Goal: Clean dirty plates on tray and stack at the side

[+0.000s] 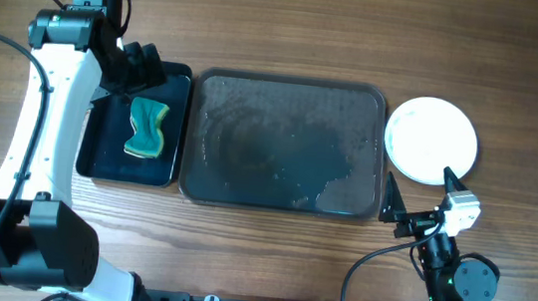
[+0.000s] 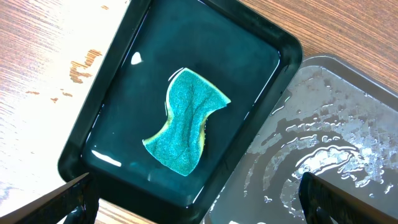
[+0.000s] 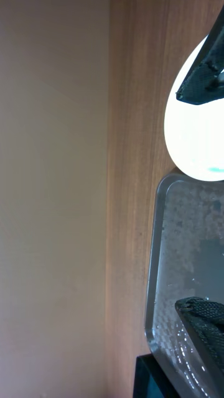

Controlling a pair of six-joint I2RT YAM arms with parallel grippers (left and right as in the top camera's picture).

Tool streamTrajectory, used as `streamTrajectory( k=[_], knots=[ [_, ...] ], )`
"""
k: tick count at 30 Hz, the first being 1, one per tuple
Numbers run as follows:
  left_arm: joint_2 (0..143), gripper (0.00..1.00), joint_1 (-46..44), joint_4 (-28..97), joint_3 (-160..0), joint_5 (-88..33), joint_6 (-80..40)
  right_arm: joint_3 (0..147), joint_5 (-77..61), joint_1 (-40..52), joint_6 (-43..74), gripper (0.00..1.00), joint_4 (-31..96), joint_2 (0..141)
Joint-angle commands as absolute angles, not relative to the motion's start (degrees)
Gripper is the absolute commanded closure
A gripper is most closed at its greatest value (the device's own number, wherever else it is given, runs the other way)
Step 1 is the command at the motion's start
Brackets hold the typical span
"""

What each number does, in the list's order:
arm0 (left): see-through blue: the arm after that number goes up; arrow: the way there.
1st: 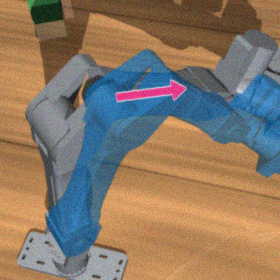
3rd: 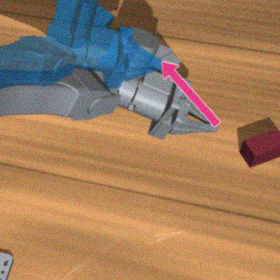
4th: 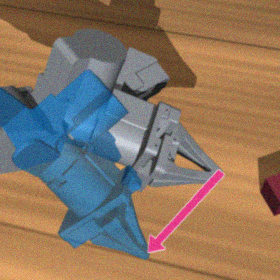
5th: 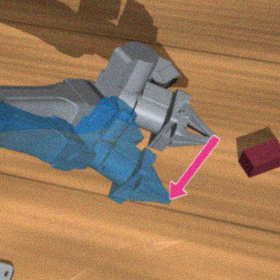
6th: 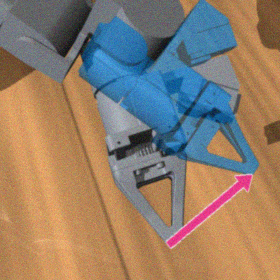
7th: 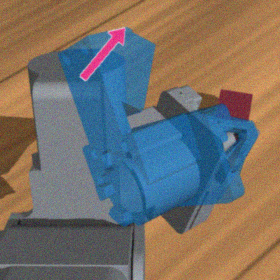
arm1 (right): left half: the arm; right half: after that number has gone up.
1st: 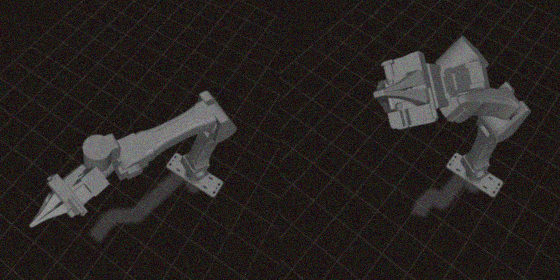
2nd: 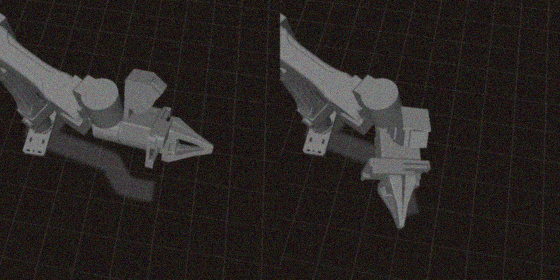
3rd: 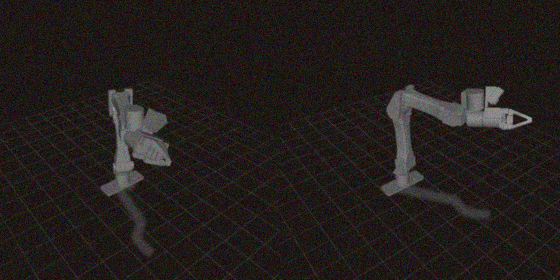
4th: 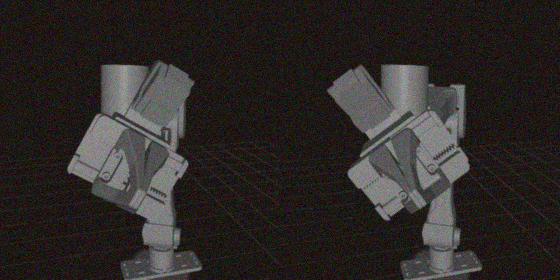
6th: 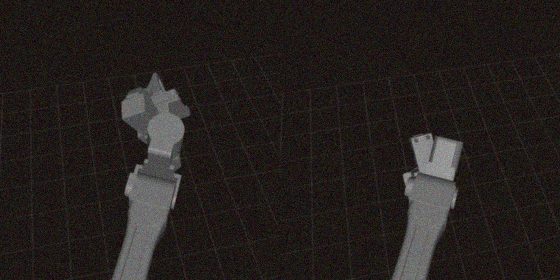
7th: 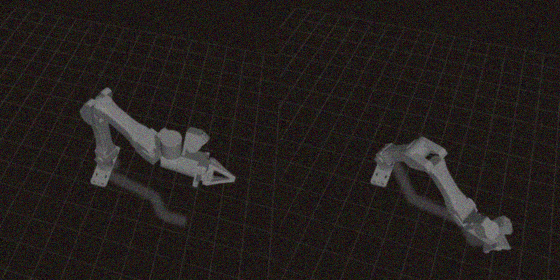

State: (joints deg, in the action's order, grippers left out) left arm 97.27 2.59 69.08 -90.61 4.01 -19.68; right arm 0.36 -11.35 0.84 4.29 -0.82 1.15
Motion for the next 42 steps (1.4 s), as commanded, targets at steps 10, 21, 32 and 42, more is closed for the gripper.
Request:
streamTrajectory(
  k=[10, 21, 32, 42],
  knots=[
    [97.45, 0.00, 2.79, 69.08, -90.87, 5.93, -18.59, 0.30, -11.81, 1.17, 4.91, 0.00, -0.97, 0.80],
    [74.61, 0.00, -0.47, 49.87, -80.23, 7.33, -19.16, 0.30, -11.81, 1.17, 4.91, 0.00, -0.97, 0.80],
    [31.05, 0.00, -1.23, 24.99, -34.65, 5.41, -19.11, 0.30, -11.81, 1.17, 4.89, 0.00, -0.97, 0.80],
    [8.58, 0.00, -1.23, 12.64, -11.75, 4.95, -18.41, 0.30, -11.81, 1.17, 4.89, 0.00, -0.97, 0.80]
  ],
)
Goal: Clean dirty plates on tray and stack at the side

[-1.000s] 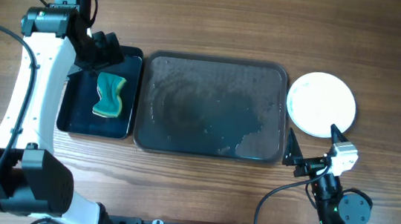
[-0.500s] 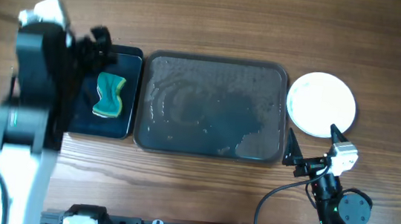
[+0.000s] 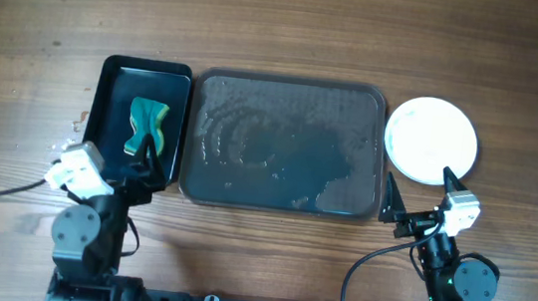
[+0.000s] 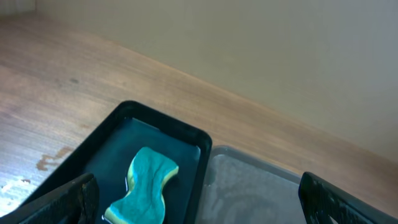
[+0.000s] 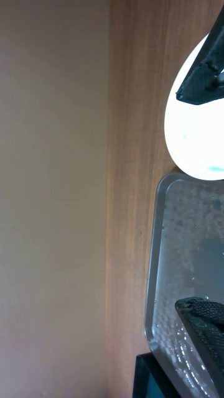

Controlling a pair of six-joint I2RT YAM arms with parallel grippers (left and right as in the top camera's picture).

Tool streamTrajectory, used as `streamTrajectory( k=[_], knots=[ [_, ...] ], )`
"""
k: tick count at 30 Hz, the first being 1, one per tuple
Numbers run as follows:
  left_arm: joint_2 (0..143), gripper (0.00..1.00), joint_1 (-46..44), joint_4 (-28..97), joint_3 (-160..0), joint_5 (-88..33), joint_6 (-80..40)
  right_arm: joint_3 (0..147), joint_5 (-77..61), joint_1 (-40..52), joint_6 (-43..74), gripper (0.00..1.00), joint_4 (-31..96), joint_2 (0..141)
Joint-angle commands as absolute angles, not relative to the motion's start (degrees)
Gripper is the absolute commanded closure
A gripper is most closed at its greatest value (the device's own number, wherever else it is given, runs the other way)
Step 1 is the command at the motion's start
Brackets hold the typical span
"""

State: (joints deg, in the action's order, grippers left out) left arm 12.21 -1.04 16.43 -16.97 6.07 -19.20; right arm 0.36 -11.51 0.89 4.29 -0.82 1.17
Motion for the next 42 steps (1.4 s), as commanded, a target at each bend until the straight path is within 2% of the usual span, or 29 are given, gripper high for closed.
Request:
streamTrajectory(
  k=[1, 13, 23, 42],
  knots=[
    [7.73, 0.00, -1.21, 11.16, -10.26, 4.95, -18.39, 0.30, -11.81, 1.17, 4.89, 0.00, -0.97, 0.80],
    [0.99, 0.00, -0.60, 7.88, -3.68, 4.99, -11.73, 0.30, -11.81, 1.17, 4.89, 0.00, -0.97, 0.80],
    [0.16, 0.00, 0.54, 3.22, -0.32, 4.99, -10.66, 0.30, -11.81, 1.17, 4.91, 0.00, -0.97, 0.80],
    [0.16, 0.00, 0.54, 3.90, -0.32, 3.03, -10.70, 0.30, -11.81, 1.17, 4.91, 0.00, -0.97, 0.80]
  ],
)
